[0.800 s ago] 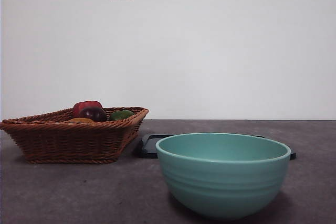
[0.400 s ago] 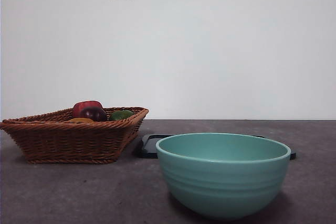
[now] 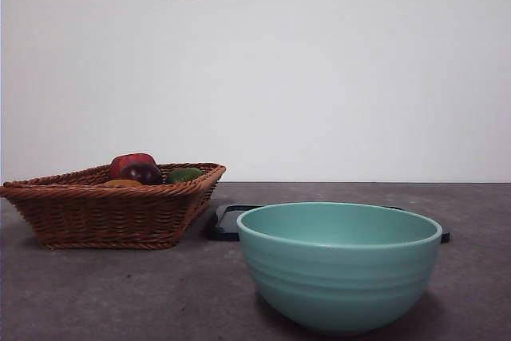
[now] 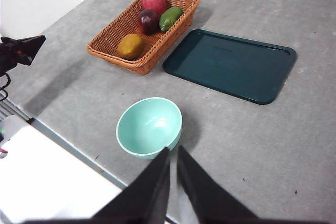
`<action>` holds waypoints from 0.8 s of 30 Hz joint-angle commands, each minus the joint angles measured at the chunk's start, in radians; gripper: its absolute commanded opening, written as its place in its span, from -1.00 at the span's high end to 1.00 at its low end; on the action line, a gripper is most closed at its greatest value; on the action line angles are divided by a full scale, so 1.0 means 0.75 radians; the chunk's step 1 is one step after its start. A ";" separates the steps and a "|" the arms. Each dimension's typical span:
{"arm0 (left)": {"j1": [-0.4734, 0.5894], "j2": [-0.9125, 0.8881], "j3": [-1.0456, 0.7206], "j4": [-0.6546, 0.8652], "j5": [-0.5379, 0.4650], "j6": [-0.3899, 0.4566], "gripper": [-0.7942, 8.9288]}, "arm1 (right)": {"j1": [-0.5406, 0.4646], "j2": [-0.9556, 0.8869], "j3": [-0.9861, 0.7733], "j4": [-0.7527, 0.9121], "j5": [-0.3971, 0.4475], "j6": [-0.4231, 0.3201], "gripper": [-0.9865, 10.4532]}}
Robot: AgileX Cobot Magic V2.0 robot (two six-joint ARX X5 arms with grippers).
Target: Pick up the wifruite, put it on the bowl, pick up the plate, put it on desk
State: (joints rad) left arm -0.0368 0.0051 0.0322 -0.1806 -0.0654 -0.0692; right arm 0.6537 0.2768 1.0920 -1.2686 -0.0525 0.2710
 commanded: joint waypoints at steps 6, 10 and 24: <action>0.003 -0.003 -0.027 -0.009 -0.008 -0.004 0.80 | -0.284 -0.058 -0.257 0.349 0.077 -0.384 0.80; 0.003 -0.003 -0.027 -0.009 -0.008 -0.004 0.80 | -0.501 -0.178 -0.664 0.981 0.060 -0.442 0.80; 0.003 -0.003 -0.027 -0.009 -0.008 -0.004 0.80 | -0.796 -0.350 -1.376 1.571 0.071 -0.415 0.80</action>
State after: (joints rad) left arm -0.0364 0.0051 0.0322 -0.1806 -0.0654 -0.0692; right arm 0.0593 0.0200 0.0673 -0.1043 -0.0002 -0.0456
